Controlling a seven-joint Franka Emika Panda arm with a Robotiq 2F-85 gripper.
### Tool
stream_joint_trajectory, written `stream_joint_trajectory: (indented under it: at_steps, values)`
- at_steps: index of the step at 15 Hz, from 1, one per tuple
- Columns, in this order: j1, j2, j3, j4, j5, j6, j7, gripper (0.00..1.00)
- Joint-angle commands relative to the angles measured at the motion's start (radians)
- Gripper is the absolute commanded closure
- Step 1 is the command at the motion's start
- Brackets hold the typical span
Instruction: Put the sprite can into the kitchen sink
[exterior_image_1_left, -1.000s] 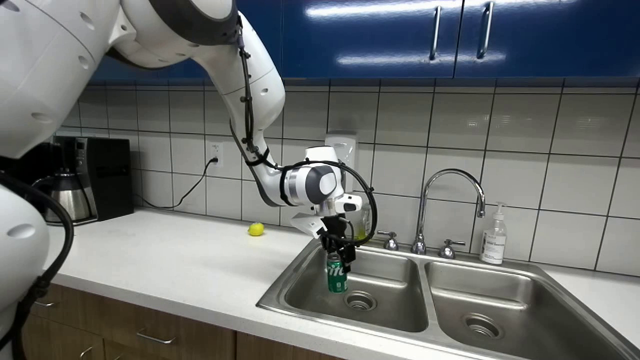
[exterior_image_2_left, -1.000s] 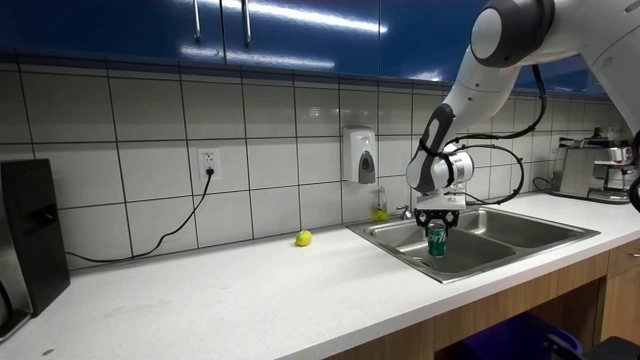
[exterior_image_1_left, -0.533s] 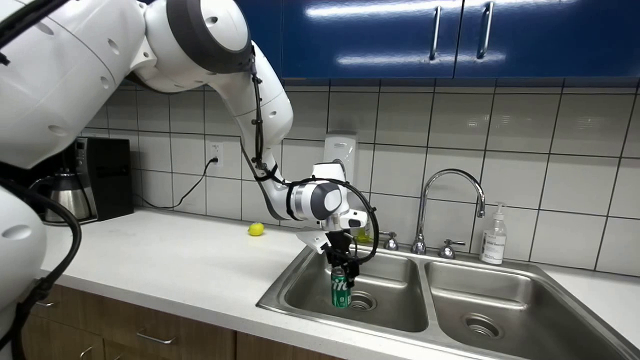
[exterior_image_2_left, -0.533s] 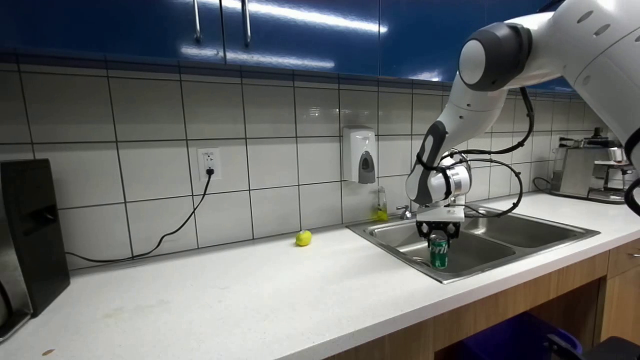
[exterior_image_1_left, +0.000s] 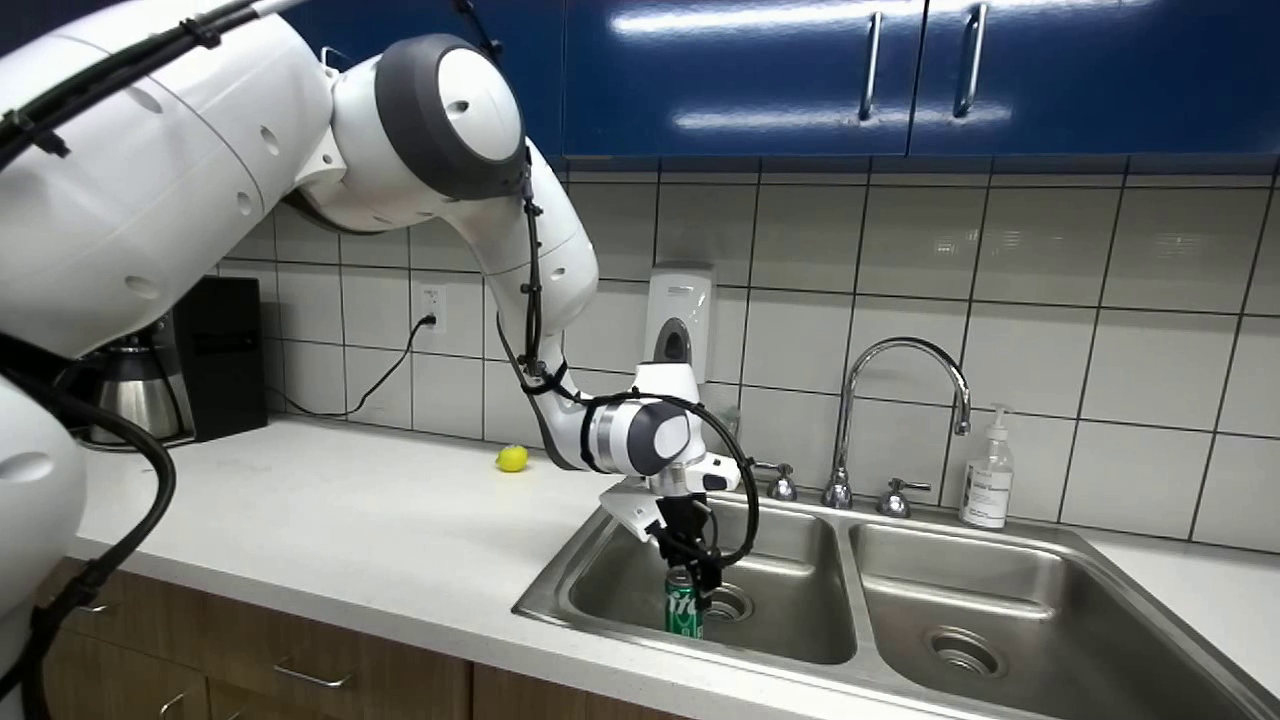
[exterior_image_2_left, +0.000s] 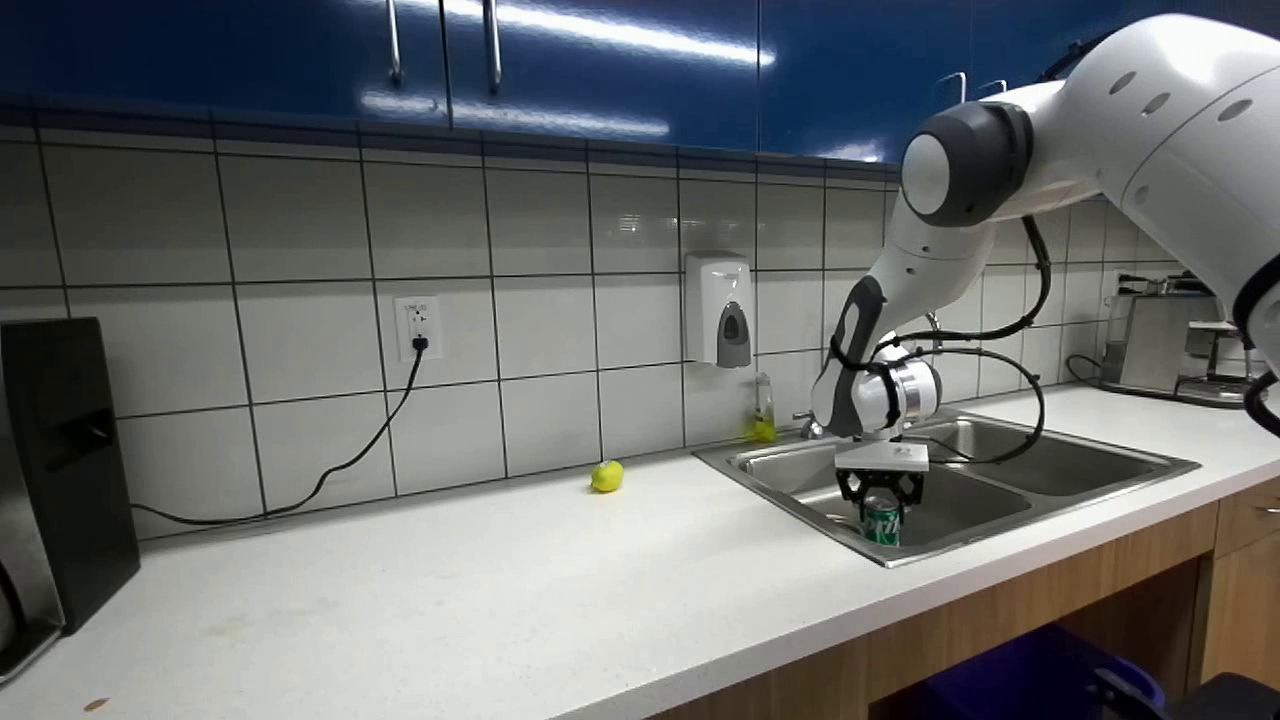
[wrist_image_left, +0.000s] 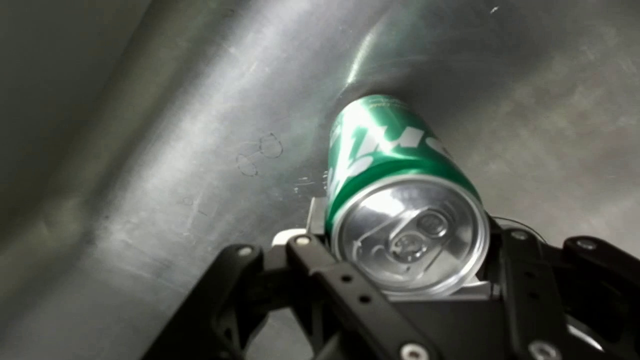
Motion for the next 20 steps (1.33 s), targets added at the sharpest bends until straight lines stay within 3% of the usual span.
stream_joint_trajectory:
  at_steps: [1,6,7,10,20]
  values:
    - [-0.03,0.033,0.022,0.057,0.027,-0.025,-0.031,0.62]
    - [-0.03,0.053,0.02,0.083,0.032,-0.033,-0.031,0.62]
    - [-0.029,0.054,0.018,0.086,0.033,-0.039,-0.028,0.12]
    - [-0.018,0.054,0.007,0.088,0.024,-0.042,-0.021,0.0]
    - [0.053,-0.009,-0.045,0.07,-0.016,-0.029,0.007,0.0]
